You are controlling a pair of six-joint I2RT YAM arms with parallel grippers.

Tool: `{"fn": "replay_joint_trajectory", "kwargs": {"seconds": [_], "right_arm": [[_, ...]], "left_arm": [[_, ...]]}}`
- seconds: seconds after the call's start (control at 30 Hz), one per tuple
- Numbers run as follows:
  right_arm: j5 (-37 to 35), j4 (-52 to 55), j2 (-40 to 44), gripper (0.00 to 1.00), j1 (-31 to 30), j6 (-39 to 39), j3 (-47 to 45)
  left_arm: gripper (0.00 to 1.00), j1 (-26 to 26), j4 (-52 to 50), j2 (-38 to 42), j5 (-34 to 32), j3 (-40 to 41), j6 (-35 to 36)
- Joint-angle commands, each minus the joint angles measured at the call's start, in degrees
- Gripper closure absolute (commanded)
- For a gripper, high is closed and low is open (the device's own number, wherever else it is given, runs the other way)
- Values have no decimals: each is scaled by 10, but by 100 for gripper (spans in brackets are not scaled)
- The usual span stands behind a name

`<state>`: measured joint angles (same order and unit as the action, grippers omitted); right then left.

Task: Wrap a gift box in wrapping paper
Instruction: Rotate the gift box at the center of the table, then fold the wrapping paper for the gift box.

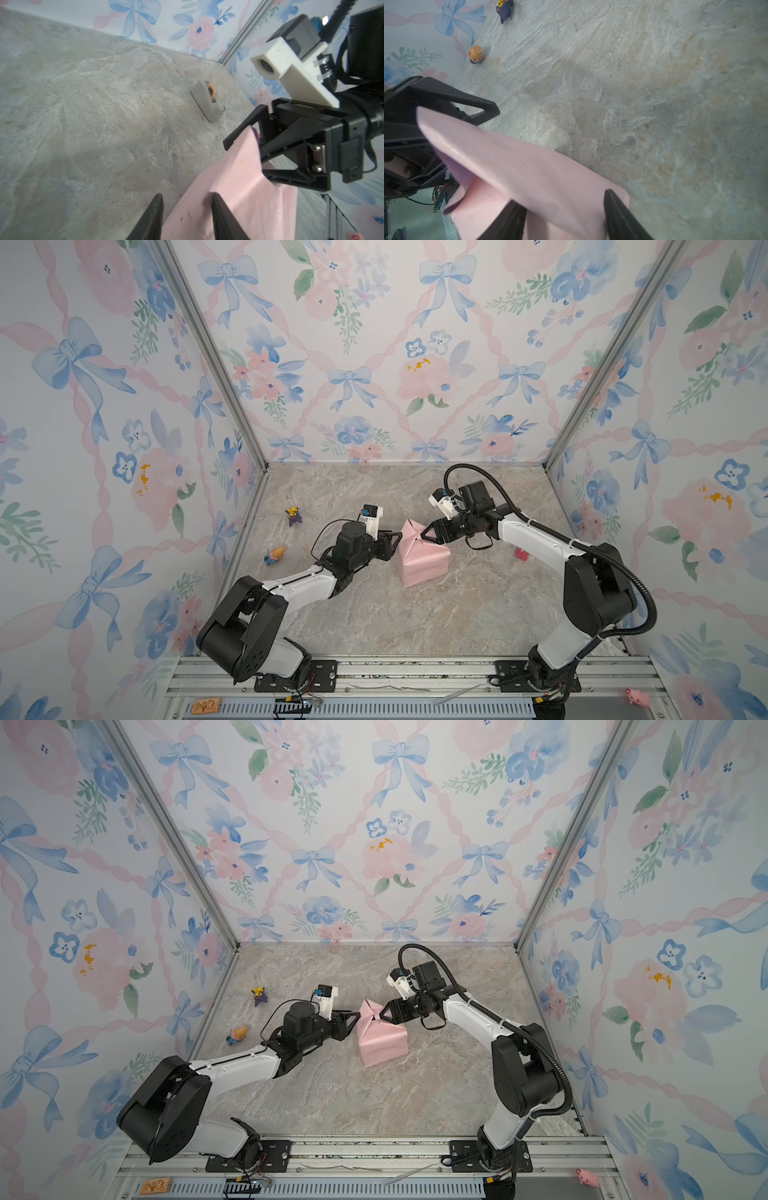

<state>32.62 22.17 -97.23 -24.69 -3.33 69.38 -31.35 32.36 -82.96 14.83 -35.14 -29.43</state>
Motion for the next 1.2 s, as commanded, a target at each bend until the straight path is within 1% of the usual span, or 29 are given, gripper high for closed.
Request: {"fn": "replay_joint_trajectory", "kwargs": {"seconds": [0.0, 0.3, 0.37, 0.47, 0.53, 0.67, 0.87, 0.97, 1.03, 1.1, 1.17], "right_arm": [[11, 27, 5, 39, 3, 13, -1], [20, 3, 21, 38, 9, -6, -9], [25, 2, 36, 38, 10, -10, -9], [25, 15, 65, 38, 13, -23, -10], [2, 24, 91, 38, 17, -50, -18], [-76, 84, 141, 38, 21, -140, -30], [-106, 77, 281, 38, 26, -293, -128], [-88, 38, 336, 42, 18, -393, -206], [-89, 12, 361, 43, 0, -436, -243], [-84, -34, 371, 43, -26, -472, -271], [-71, -93, 361, 43, -48, -502, -285]], "left_arm": [[58, -3, -7, -18, 52, -19, 24], [60, -16, -7, -37, 58, -16, 42], [62, -16, -7, -42, 55, -15, 52], [67, -15, -6, -46, 54, -14, 65], [71, -15, -7, -47, 57, -15, 70], [74, -15, -7, -43, 63, -13, 73], [77, -18, -7, -30, 62, -4, 77], [77, -19, -7, -26, 67, -4, 78], [77, -20, -7, -22, 68, -4, 80], [76, -20, -7, -23, 72, -8, 86], [76, -20, -7, -27, 77, -13, 92]]}}
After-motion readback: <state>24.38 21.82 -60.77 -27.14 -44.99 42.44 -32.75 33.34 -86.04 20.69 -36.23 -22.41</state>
